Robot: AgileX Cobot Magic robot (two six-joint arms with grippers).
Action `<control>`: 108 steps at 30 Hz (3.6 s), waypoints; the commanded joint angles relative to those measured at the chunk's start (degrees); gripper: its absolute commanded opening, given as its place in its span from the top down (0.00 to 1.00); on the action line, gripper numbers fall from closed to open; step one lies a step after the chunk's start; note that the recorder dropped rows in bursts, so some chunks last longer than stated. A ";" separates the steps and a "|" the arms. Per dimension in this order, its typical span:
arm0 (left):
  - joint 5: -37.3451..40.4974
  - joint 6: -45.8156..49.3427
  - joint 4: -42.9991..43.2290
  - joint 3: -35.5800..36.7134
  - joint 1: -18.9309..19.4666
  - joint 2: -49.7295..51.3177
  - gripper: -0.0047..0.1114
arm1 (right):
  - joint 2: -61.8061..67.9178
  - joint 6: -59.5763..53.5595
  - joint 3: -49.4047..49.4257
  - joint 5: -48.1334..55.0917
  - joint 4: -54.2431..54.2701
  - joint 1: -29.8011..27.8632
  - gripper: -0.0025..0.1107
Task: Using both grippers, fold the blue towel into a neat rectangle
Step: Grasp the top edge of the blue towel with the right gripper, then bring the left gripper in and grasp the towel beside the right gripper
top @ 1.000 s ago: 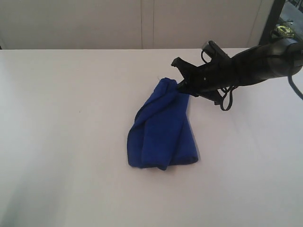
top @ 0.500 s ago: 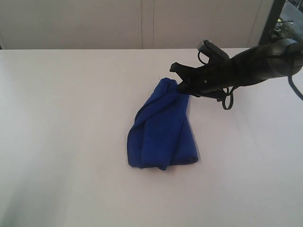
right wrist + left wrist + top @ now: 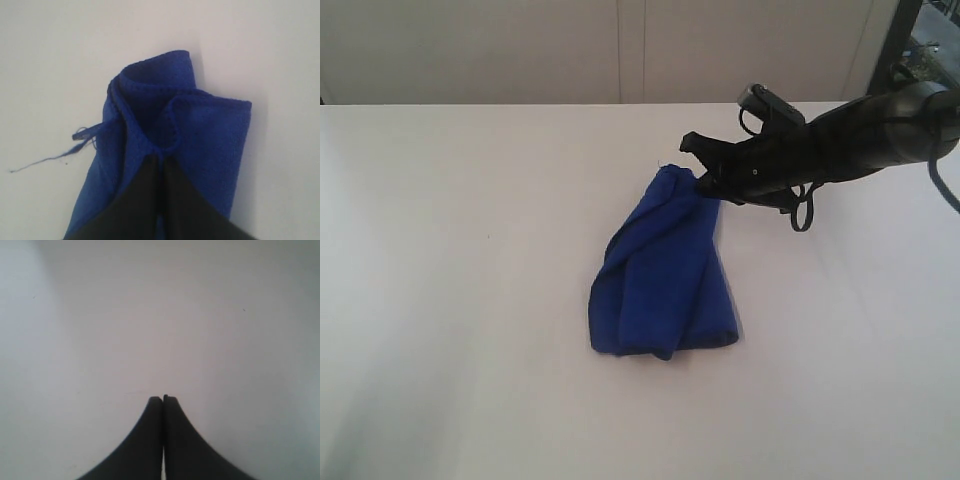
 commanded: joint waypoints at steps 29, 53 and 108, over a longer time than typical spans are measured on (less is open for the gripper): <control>13.02 -2.94 4.50 -34.02 0.23 26.98 0.96 | -0.32 1.95 -0.28 6.75 -0.49 -0.06 0.98; 20.70 47.22 -51.12 -72.39 -14.99 103.06 0.96 | -0.32 6.30 -0.38 2.05 -0.07 -0.18 0.98; 14.56 43.82 -51.99 -112.88 -28.81 138.08 0.84 | -0.21 13.34 -0.25 1.84 -0.07 -0.18 0.98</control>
